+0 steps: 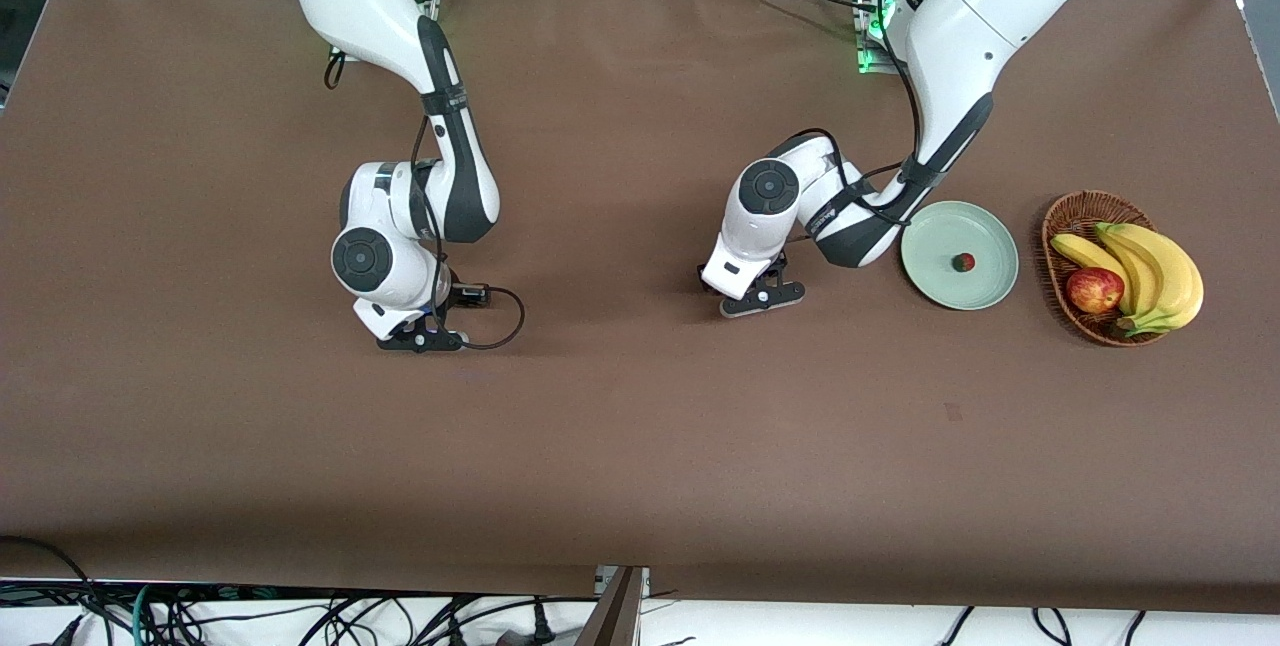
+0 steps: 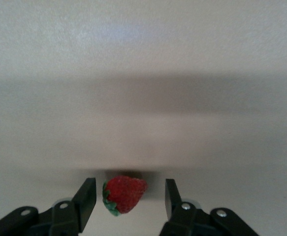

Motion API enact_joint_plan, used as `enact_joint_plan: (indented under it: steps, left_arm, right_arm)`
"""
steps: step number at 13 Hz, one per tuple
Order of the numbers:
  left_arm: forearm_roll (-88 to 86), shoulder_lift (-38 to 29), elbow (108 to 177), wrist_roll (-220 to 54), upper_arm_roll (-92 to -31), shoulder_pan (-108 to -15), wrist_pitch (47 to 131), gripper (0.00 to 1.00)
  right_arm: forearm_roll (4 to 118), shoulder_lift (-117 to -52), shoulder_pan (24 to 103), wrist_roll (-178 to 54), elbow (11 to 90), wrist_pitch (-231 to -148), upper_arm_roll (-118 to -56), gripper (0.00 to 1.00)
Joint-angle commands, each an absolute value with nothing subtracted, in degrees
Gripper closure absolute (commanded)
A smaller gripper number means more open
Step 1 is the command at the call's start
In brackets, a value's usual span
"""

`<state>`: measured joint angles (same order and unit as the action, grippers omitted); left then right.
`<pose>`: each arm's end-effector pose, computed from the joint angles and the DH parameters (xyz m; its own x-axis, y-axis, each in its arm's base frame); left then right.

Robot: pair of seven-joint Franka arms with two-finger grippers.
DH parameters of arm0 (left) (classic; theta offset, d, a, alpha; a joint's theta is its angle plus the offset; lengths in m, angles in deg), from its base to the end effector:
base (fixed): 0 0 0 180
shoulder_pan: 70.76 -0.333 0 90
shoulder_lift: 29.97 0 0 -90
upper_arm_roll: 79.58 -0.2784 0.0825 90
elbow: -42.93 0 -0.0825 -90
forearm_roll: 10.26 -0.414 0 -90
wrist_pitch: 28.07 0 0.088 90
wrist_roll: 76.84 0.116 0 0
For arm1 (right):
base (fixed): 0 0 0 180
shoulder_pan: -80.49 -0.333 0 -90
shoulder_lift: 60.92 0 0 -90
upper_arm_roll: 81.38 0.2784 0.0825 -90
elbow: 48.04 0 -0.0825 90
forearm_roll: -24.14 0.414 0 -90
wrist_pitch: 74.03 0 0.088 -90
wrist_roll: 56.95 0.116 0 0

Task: Collect all strawberries into plate
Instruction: 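Grasp the second strawberry with the left gripper while the right gripper reaches the third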

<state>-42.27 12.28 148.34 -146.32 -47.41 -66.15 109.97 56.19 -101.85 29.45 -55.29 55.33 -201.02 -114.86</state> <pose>0.5094 -0.3778 0.1137 0.9665 0.2566 -0.0060 0.2566 -0.9665 -0.0006 0.5956 0.2092 0.1290 0.9902 -0.0131 -0.1388 -0.0150 -0.9998 -0.0127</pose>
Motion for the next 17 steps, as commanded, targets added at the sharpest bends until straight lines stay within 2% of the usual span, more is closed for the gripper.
enact_joint_plan:
  steps: [1,2,4,5,9,11,13,17]
  left_arm:
    - [-43.4,12.7,147.5,-149.5,-47.4,-64.6,108.2,0.62]
    - [-43.3,12.7,147.9,-149.7,-47.4,-64.5,108.2,0.64]
    - [-42.9,12.7,147.7,-149.6,-47.3,-64.6,106.9,0.99]
    - [-42.8,12.6,147.3,-149.4,-47.3,-64.7,106.1,1.0]
    - [-38.3,8.0,147.3,-144.1,-45.2,-71.1,99.5,1.0]
    - [-36.2,4.8,148.0,-136.5,-39.5,-82.0,92.7,1.0]
    - [-36.2,4.4,148.4,-128.8,-33.1,-93.5,86.4,1.0]
    - [-37.0,3.5,151.7,-112.6,-32.6,-106.4,83.9,1.0]
  right_arm:
    - [57.7,-99.1,29.1,-56.2,59.2,-203.6,-114.1,0.44]
    - [57.7,-98.9,29.1,-56.3,59.0,-203.2,-114.2,0.5]
    - [57.7,-98.8,29.1,-56.4,58.4,-203.0,-114.3,0.64]
    - [57.7,-98.5,29.1,-56.2,58.2,-203.0,-114.3,0.69]
    - [57.7,-97.7,29.1,-53.9,56.5,-202.2,-114.1,0.69]
    - [57.7,-97.6,28.3,-50.3,54.7,-201.0,-113.7,0.69]
    - [58.7,-97.7,26.6,-43.6,51.6,-200.2,-113.1,0.68]
    - [58.7,-100.5,25.7,-27.3,43.2,-200.9,-107.4,0.68]
